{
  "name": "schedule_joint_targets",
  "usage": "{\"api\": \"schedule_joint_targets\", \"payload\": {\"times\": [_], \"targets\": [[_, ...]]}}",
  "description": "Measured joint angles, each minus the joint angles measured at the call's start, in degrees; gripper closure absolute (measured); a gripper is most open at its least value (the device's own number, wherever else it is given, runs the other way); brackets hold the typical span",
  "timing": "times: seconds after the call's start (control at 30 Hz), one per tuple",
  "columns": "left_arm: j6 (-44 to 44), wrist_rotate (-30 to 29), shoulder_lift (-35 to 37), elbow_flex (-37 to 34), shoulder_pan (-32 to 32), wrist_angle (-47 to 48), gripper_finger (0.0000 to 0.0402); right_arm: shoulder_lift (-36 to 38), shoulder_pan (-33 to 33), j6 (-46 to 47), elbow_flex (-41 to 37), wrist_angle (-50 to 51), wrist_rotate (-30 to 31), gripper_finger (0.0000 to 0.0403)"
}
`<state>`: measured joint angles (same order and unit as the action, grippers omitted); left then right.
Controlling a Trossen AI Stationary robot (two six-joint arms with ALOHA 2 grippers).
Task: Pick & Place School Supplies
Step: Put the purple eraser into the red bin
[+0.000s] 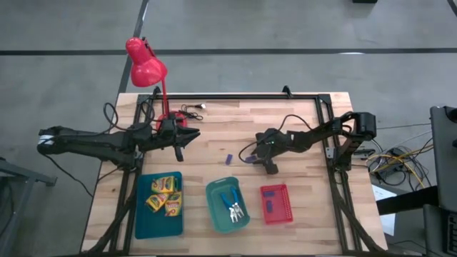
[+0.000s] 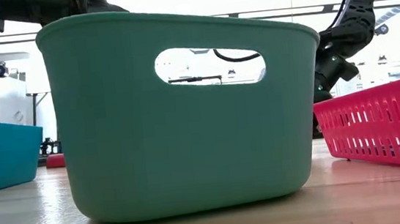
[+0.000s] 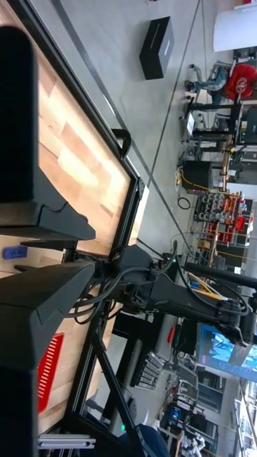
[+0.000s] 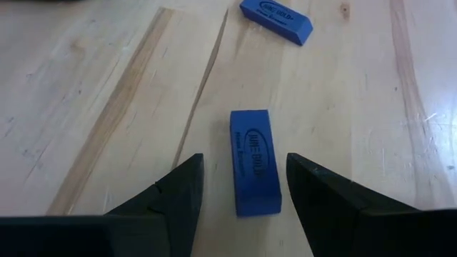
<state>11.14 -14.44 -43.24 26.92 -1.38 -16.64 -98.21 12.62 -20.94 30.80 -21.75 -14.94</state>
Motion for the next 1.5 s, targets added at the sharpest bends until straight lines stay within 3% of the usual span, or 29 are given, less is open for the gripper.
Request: {"api": "schedule_joint_targets", "payload": {"times": [0.3, 0.67, 1.03, 1.5], "targets": [[0.0, 0.0, 0.0, 0.0, 0.0, 0.01, 0.0335, 0.09, 0.0, 5.19, 0.09, 3.42, -0.35, 0.0257], [0.0, 0.0, 0.0, 0.0, -0.01, 0.01, 0.0335, 0.0, 0.0, 5.28, -0.06, 3.39, -0.26, 0.0272], [0.0, 0.0, 0.0, 0.0, 0.01, 0.0, 0.0335, -0.02, 0.0, 5.26, -0.17, 3.53, -0.28, 0.0334], [0.0, 0.0, 0.0, 0.0, 0.0, 0.01, 0.0335, 0.55, 0.0, 5.3, -0.28, 2.45, -0.11, 0.0337]]}}
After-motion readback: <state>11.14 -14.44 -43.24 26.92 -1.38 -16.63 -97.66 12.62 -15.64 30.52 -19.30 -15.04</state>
